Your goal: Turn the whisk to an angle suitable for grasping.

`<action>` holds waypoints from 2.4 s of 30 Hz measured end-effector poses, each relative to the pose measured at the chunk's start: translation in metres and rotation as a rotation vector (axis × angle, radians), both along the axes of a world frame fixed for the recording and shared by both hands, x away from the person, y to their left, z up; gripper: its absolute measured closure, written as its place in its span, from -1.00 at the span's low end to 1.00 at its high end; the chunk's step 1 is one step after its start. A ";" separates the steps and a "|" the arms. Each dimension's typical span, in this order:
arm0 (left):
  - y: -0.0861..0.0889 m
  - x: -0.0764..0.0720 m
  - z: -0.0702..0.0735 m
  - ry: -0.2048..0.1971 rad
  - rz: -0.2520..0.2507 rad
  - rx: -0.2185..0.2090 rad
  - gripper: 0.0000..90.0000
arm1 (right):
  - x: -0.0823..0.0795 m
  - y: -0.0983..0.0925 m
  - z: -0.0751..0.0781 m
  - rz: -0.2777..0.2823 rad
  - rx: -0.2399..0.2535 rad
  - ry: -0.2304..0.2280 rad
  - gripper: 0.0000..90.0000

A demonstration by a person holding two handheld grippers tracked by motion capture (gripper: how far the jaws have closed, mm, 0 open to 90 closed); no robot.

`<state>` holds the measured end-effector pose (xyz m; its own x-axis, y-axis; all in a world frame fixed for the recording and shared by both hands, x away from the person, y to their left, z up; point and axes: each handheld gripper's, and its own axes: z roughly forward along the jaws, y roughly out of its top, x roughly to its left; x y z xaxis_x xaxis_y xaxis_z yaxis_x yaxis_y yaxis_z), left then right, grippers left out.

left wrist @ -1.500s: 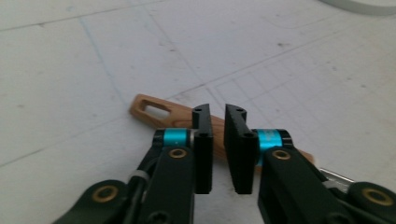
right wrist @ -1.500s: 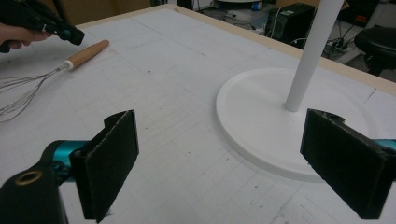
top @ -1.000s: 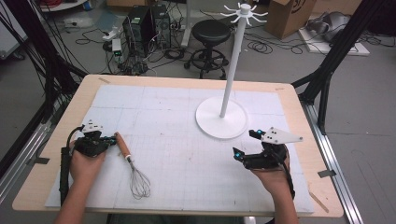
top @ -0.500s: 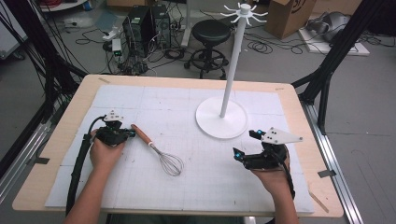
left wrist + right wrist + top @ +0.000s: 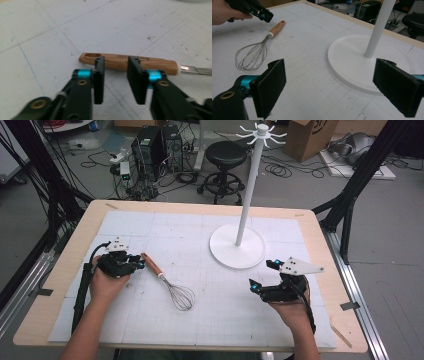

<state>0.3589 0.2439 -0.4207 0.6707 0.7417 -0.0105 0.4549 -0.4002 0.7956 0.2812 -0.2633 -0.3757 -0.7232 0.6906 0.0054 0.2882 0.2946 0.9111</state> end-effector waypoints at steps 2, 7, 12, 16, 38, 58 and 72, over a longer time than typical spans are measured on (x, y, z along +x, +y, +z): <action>-0.001 -0.003 0.004 -0.013 -0.031 -0.005 0.18 | 0.000 0.000 0.000 0.000 0.003 0.002 -0.76; -0.009 -0.002 0.015 -0.033 -0.110 -0.001 -0.23 | 0.000 0.002 0.000 0.005 0.000 0.001 -0.76; -0.023 0.004 0.032 -0.052 -0.213 0.072 -0.49 | 0.000 -0.001 0.000 0.003 0.011 -0.003 -0.76; -0.035 0.013 0.041 -0.011 -0.311 0.142 -0.62 | -0.001 -0.003 0.001 0.001 0.020 0.000 -0.76; -0.066 0.045 -0.002 0.222 -0.655 0.410 -0.35 | 0.000 -0.006 -0.003 -0.008 0.016 0.011 -0.76; -0.088 0.007 0.000 0.161 -0.734 0.329 0.55 | -0.003 -0.007 0.003 -0.012 0.021 -0.006 -0.76; -0.166 -0.006 -0.004 0.082 -0.753 0.290 0.58 | -0.006 -0.015 0.008 -0.026 0.037 -0.027 -0.76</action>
